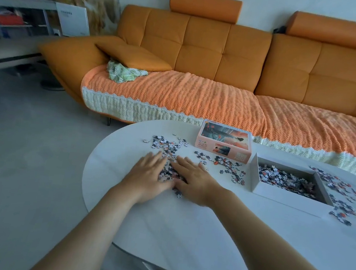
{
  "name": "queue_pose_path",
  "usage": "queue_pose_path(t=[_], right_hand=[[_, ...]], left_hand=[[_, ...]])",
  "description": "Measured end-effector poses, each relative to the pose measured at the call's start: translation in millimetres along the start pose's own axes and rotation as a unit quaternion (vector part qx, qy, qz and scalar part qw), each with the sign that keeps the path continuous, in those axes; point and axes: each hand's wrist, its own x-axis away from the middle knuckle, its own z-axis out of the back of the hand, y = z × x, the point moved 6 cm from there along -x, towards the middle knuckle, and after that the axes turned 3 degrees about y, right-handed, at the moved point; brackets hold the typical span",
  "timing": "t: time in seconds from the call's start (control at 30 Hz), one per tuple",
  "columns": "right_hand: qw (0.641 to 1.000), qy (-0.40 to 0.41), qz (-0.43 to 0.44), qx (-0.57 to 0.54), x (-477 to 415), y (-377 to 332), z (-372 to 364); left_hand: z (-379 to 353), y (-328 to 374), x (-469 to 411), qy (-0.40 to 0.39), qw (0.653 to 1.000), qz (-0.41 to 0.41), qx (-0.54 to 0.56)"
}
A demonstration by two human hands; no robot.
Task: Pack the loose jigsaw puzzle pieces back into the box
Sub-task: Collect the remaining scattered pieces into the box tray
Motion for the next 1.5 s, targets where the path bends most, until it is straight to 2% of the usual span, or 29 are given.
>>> queue_pose_path(t=[0.1,0.37,0.8,0.97,1.07,1.13,1.23,1.27,1.33,1.4,1.5], right_hand=[[0.999,0.026,0.023,-0.02,18.3,-2.0,3.6],[0.995,0.089,0.005,-0.034,83.8,22.3,11.9],[0.986,0.122,-0.079,-0.082,179.3,83.4,32.8],[0.975,0.153,-0.097,-0.125,197.6,103.9,44.3],[0.974,0.145,-0.103,-0.137,202.0,112.1,53.1],[0.973,0.151,-0.114,-0.136,202.8,117.9,59.9],[0.968,0.163,-0.132,-0.14,200.9,126.6,65.9],[0.967,0.16,-0.136,-0.142,199.2,128.6,65.4],[0.97,0.143,-0.138,-0.142,195.3,128.7,61.6],[0.978,0.109,-0.126,-0.128,190.1,124.9,55.5],[0.986,0.073,-0.101,-0.108,185.6,116.6,48.1]], left_hand=[[-9.9,15.1,8.7,-0.053,0.998,-0.025,-0.01],[-37.4,70.7,28.8,-0.029,0.995,-0.093,-0.032],[-71.7,180.1,42.7,-0.047,0.982,-0.177,-0.032],[-76.7,212.3,40.6,-0.065,0.979,-0.186,0.051],[-70.9,213.5,31.6,-0.081,0.977,-0.144,0.137],[-59.4,207.4,22.2,-0.052,0.979,-0.136,0.145],[-41.1,193.1,9.0,0.055,0.988,-0.133,0.057],[-40.4,186.4,5.6,0.067,0.99,-0.118,0.026],[-52.6,174.1,2.2,0.009,0.997,-0.082,-0.01],[-67.9,171.9,6.0,-0.063,0.993,-0.093,-0.031],[-70.5,182.1,13.8,-0.064,0.988,-0.135,0.038]])
